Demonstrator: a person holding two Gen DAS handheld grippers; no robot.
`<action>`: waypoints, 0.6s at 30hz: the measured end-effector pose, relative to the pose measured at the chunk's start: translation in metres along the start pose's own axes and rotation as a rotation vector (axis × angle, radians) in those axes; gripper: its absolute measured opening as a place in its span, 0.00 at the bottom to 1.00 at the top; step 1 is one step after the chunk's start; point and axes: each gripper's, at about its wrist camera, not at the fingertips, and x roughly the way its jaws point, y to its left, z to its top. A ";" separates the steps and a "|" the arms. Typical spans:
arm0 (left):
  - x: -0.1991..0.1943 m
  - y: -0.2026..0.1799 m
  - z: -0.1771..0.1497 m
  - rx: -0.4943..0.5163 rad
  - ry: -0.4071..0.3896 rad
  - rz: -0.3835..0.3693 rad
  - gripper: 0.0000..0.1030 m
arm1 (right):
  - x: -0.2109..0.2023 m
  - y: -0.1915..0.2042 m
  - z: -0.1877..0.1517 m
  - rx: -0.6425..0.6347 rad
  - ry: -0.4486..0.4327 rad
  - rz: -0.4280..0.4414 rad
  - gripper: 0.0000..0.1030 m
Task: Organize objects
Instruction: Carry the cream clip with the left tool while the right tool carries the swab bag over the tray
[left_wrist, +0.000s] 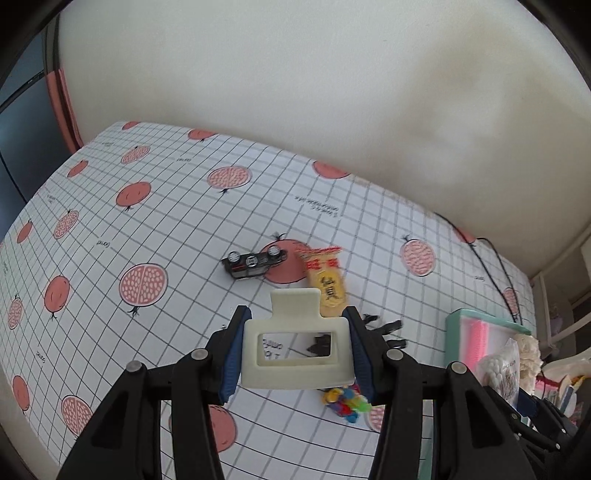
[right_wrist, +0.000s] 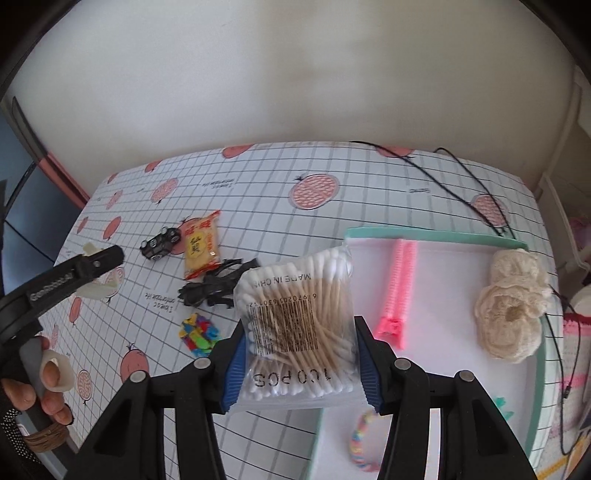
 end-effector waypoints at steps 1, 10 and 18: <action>-0.003 -0.006 0.000 0.008 -0.006 -0.011 0.51 | -0.003 -0.007 0.000 0.008 -0.003 -0.009 0.53; -0.019 -0.069 -0.013 0.083 -0.010 -0.131 0.51 | -0.028 -0.075 -0.004 0.115 -0.021 -0.060 0.53; -0.024 -0.132 -0.038 0.203 0.017 -0.203 0.51 | -0.054 -0.127 -0.012 0.185 -0.045 -0.109 0.53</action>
